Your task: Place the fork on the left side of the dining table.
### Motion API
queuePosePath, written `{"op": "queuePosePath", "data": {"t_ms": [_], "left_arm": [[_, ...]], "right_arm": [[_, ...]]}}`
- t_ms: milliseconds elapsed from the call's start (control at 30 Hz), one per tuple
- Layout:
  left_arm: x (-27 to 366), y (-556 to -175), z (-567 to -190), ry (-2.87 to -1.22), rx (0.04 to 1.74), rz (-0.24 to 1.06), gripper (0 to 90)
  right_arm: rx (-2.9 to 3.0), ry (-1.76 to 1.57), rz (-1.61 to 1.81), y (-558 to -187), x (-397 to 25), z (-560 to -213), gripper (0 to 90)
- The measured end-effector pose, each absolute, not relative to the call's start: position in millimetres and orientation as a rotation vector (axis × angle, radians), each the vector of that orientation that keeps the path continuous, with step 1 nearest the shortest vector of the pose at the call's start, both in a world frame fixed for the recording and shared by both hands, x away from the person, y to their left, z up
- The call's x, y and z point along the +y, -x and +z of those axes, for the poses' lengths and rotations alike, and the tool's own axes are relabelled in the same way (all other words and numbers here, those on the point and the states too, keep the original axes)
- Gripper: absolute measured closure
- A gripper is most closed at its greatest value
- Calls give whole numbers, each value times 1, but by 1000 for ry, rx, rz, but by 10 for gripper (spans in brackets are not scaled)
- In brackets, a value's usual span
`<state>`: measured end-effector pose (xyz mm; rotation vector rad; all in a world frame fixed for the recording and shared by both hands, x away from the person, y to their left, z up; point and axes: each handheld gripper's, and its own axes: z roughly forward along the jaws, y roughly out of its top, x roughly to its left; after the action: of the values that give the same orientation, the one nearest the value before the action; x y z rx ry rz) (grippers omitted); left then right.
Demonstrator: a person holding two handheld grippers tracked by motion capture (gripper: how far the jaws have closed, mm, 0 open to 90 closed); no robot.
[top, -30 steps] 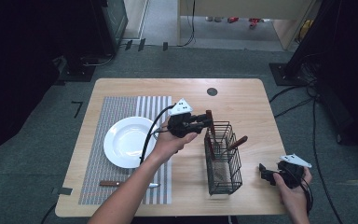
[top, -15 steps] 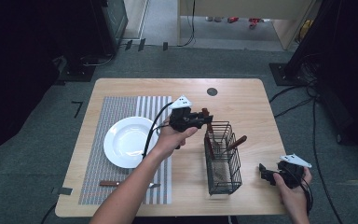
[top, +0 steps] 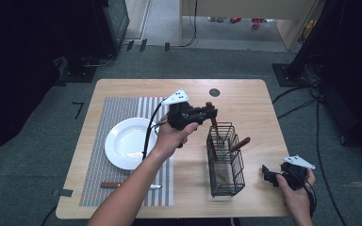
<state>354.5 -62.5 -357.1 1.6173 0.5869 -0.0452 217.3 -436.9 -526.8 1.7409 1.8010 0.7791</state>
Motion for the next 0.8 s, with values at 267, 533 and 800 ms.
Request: {"op": "queuePosePath", "data": {"t_ms": [267,533,800], "left_arm": [[-40,-354,-330,-1506,624,-14,774],[-4,-363,-320,-1394,726,10,774],[43,-381,-332,-1300,884,112,774]], "right_arm": [[1801,-1741,779,-217,-437,-527,4],[1801,-1741,780,-217,-437,-527,4],[1802,-1740,779,-217,-437,-527,4]]}}
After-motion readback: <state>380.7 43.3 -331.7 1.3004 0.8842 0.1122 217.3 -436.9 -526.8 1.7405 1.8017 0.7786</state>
